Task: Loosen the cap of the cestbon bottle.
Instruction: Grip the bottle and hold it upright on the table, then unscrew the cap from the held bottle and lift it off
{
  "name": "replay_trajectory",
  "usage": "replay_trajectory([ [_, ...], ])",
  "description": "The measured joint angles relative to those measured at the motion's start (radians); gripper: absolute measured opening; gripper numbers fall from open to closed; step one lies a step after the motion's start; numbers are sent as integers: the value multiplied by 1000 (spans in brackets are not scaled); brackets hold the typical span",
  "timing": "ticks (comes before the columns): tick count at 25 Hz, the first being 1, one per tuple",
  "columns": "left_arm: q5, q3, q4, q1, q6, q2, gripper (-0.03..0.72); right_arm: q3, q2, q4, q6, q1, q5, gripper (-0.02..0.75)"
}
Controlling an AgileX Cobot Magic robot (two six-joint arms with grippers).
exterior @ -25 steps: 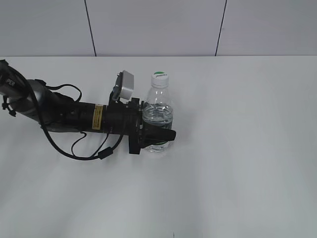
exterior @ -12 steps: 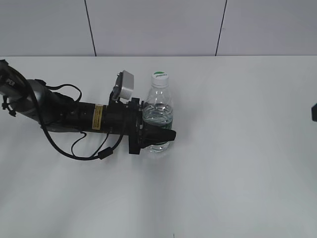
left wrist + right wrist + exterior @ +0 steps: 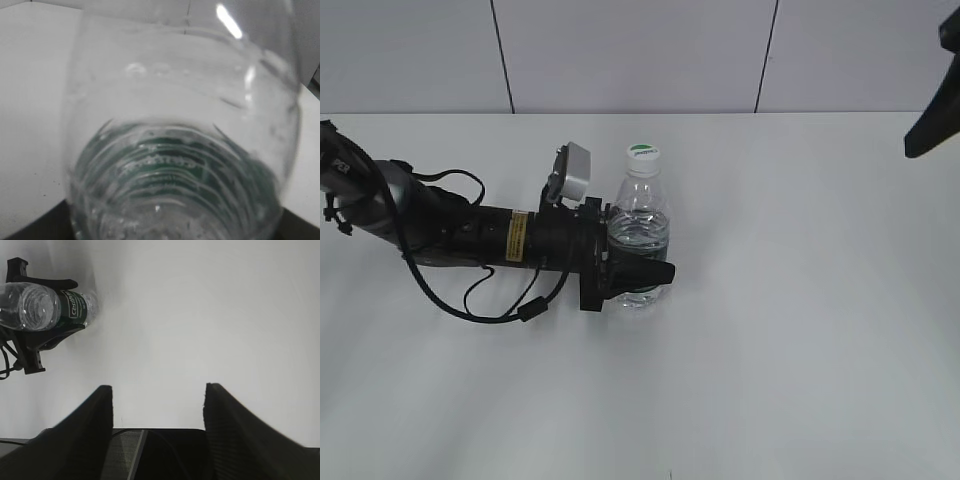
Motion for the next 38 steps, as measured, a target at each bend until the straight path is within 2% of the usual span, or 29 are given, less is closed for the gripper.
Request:
replay_trajectory([
  [3,0,0,0,0,1,0,412,-94,67,-23,35,40,20,441],
  [8,0,0,1,0,5,0,412,-243,175,-97,99,154,24,441],
  [23,-5,0,24,0,80,0,412,-503,416,-110,194,362,29,440],
  [38,-2,0,22,0,95,0,412,-549,526,-72,232,433,30,440],
])
